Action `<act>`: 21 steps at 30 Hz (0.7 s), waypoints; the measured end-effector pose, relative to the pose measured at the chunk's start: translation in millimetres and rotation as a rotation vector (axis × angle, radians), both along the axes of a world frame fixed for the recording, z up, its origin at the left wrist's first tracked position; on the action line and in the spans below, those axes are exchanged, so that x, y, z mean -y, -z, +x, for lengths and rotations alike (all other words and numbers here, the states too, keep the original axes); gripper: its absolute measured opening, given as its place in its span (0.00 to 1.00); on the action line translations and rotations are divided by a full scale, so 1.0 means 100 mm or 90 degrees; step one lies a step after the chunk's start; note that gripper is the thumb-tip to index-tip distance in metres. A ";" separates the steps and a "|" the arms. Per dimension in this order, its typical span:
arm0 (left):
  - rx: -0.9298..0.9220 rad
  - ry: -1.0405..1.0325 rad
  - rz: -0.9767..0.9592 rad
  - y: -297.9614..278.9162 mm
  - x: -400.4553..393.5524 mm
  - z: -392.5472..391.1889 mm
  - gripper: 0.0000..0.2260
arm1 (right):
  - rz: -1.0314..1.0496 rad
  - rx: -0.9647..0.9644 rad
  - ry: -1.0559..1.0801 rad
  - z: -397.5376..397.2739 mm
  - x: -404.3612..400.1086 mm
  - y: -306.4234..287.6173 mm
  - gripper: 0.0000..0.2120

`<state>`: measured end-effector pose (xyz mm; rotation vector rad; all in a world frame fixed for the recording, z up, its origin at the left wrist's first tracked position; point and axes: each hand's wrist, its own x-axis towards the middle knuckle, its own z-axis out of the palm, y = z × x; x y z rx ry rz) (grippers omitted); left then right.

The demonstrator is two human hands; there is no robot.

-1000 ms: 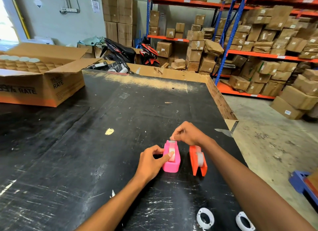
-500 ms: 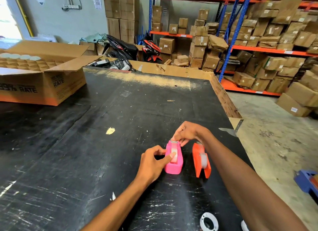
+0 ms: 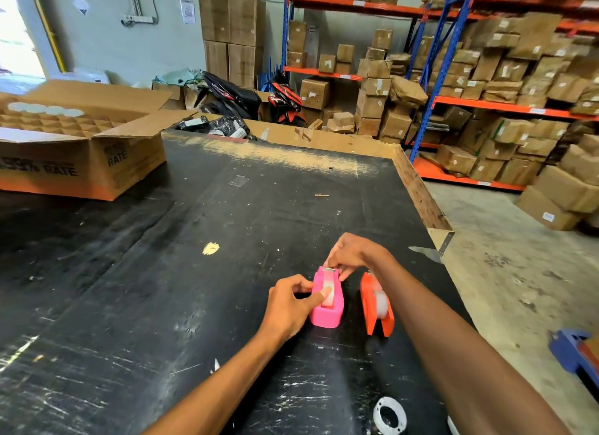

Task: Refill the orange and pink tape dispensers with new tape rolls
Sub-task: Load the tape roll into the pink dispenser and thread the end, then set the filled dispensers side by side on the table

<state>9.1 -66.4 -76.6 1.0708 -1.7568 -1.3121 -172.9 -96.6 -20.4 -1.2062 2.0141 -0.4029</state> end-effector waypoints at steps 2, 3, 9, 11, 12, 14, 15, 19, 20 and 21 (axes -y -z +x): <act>0.010 -0.005 0.006 0.00 0.00 -0.03 0.10 | -0.018 -0.013 0.017 0.03 -0.03 -0.04 0.08; 0.020 -0.005 0.008 0.00 0.00 -0.04 0.10 | -0.032 -0.030 0.021 0.03 -0.06 -0.06 0.08; 0.052 -0.017 0.031 -0.05 -0.01 -0.04 0.16 | -0.170 -0.149 0.043 -0.05 -0.31 -0.27 0.11; 0.084 -0.008 0.050 -0.11 -0.01 -0.02 0.28 | -0.179 -0.159 0.029 -0.06 -0.48 -0.38 0.10; 0.099 -0.005 0.045 -0.15 0.00 -0.01 0.34 | -0.184 -0.164 0.021 -0.06 -0.57 -0.43 0.09; 0.134 -0.006 -0.024 -0.23 0.00 0.04 0.38 | -0.199 -0.188 0.006 -0.05 -0.81 -0.52 0.09; 0.143 -0.006 -0.080 -0.28 -0.04 0.05 0.37 | -0.206 -0.206 0.002 -0.05 -0.95 -0.55 0.09; 0.121 0.072 -0.244 -0.49 -0.28 0.07 0.21 | -0.204 -0.233 -0.012 -0.04 -1.49 -0.56 0.09; 0.119 0.118 -0.247 -0.52 -0.39 0.07 0.19 | -0.192 -0.232 -0.015 -0.05 -1.64 -0.53 0.08; 0.118 0.164 -0.237 -0.55 -0.49 0.06 0.17 | -0.174 -0.234 -0.018 -0.05 -1.76 -0.51 0.08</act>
